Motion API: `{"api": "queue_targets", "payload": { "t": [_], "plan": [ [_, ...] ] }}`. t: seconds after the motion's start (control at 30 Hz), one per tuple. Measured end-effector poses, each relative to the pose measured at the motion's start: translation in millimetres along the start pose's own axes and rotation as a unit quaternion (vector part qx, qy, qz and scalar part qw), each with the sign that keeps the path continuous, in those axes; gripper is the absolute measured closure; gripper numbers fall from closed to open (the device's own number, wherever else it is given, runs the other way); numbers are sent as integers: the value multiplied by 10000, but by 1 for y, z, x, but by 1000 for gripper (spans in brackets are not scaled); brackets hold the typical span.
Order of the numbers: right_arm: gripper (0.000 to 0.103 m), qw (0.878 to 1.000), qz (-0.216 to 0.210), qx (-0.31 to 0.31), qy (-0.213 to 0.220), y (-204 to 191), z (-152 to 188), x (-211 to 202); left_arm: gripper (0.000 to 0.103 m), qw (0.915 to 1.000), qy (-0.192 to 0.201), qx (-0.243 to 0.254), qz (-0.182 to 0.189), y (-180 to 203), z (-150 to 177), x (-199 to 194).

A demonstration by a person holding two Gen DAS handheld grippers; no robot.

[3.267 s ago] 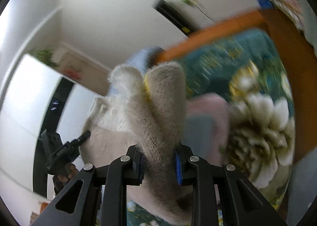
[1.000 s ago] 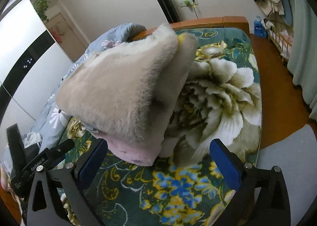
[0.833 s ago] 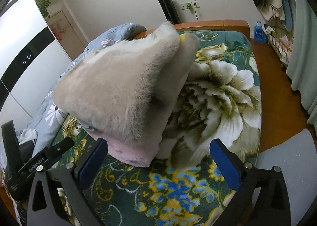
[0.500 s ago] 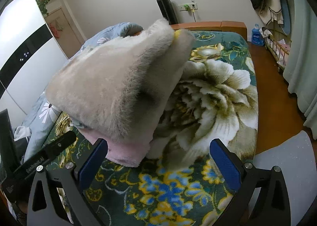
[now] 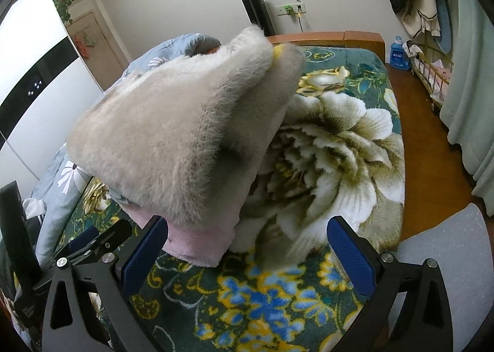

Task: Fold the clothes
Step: 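Open both grippers and release the sweater on top of the stack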

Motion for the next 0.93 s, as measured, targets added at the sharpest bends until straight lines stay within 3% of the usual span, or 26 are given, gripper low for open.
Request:
{"api": "queue_targets", "payload": {
  "t": [0.93],
  "plan": [
    [0, 9999, 12, 29, -141, -3, 5, 4, 0, 9999, 57, 99, -47, 3, -2, -4]
  ]
}}
Point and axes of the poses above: each gripper's, at about its wrist camera, not at the fingertips, and x roughly the way its jaws point, y to its right, z to its underside, the point moved 8 cm from there along x, roughly the way its jaws point
